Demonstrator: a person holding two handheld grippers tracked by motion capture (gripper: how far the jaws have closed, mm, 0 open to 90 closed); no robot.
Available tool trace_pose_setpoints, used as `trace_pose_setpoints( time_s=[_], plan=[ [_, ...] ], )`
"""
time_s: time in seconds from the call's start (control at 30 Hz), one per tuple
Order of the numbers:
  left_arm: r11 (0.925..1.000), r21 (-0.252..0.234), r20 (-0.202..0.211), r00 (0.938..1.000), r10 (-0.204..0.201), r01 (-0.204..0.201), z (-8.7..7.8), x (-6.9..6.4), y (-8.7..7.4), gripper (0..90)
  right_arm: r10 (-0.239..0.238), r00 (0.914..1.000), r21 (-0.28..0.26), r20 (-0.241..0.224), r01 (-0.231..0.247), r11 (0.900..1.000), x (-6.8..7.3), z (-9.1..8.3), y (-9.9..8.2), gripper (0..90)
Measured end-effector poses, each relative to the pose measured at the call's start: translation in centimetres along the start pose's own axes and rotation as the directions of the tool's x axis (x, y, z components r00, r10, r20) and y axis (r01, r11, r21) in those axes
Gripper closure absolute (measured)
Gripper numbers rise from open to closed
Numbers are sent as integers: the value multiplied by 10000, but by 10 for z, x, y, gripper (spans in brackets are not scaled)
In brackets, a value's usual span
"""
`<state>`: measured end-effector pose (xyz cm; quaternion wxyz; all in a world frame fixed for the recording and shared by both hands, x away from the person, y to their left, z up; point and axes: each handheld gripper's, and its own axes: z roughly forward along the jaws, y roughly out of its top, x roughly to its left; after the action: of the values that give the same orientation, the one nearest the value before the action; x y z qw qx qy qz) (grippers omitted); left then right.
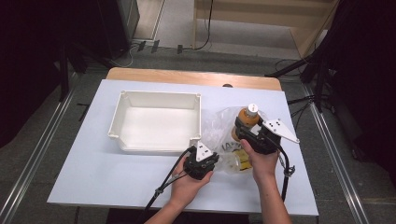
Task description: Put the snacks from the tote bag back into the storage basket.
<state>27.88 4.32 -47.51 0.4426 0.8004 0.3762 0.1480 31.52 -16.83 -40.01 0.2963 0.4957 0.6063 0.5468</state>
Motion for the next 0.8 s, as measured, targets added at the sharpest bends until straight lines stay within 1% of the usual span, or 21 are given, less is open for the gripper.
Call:
trace_pose_setpoints(
  time_s=[0.03, 0.1, 0.13, 0.2, 0.23, 0.27, 0.3, 0.37, 0.4, 0.43, 0.5, 0.57, 0.63, 0.7, 0.8],
  plan=[
    [10000, 0, 0, 10000, 0, 0, 0, 0, 0, 790, 0, 10000, 0, 0, 0, 10000, 0, 0, 0, 306],
    [9997, -150, 104, 9998, -180, 181, -1, 2, 0, 773, -64, 10000, -4, -20, 64, 10000, 2, -2, 3, 306],
    [9992, -324, 208, 9995, -247, 254, -2, 3, 0, 748, -61, 10000, 7, -17, 61, 10000, 2, -3, 4, 305],
    [9980, -506, 258, 9990, -367, 380, -6, 5, -1, 685, -109, 9999, 18, -32, 109, 9999, 3, -5, 7, 305],
    [9970, -655, 278, 9989, -383, 401, -7, 6, -1, 599, -209, 9998, 35, 26, 208, 9998, 4, -8, 10, 305],
    [9959, -787, 252, 9988, -417, 436, -9, 6, -1, 599, -209, 9998, 35, 26, 208, 9998, 4, -8, 10, 305],
    [9949, -895, 174, 9988, -460, 474, -11, 6, -1, 494, -196, 9998, 23, -50, 196, 9998, 5, -11, 13, 305],
    [9912, -1196, 224, 9983, -539, 563, -16, 7, 0, 380, -175, 9998, -20, -113, 175, 9998, 5, -14, 15, 305],
    [9903, -1273, 193, 9984, -535, 556, -18, 8, 0, 380, -175, 9998, -20, -113, 175, 9998, 5, -14, 15, 305],
    [9894, -1348, 175, 9985, -520, 539, -20, 9, 0, 335, -184, 9998, -36, -126, 184, 9998, 5, -15, 16, 305],
    [9883, -1403, 266, 9981, -559, 591, -24, 10, -1, 261, -260, 9996, -40, -109, 260, 9997, 5, -16, 17, 305],
    [9885, -1439, 196, 9988, -444, 468, -28, 12, -3, 189, -219, 9996, 3, -149, 219, 9998, 6, -16, 17, 305],
    [9875, -1496, 299, 9985, -452, 492, -31, 14, -4, 145, -214, 9996, 17, -185, 215, 9998, 7, -17, 18, 305],
    [9872, -1541, 352, 9988, -354, 404, -36, 18, -7, 138, -253, 9994, -50, -256, 252, 9997, 7, -17, 18, 305],
    [9874, -1541, 333, 9989, -321, 369, -40, 20, -9, 121, -260, 9993, -44, -269, 259, 9997, 8, -18, 18, 304]
  ],
)
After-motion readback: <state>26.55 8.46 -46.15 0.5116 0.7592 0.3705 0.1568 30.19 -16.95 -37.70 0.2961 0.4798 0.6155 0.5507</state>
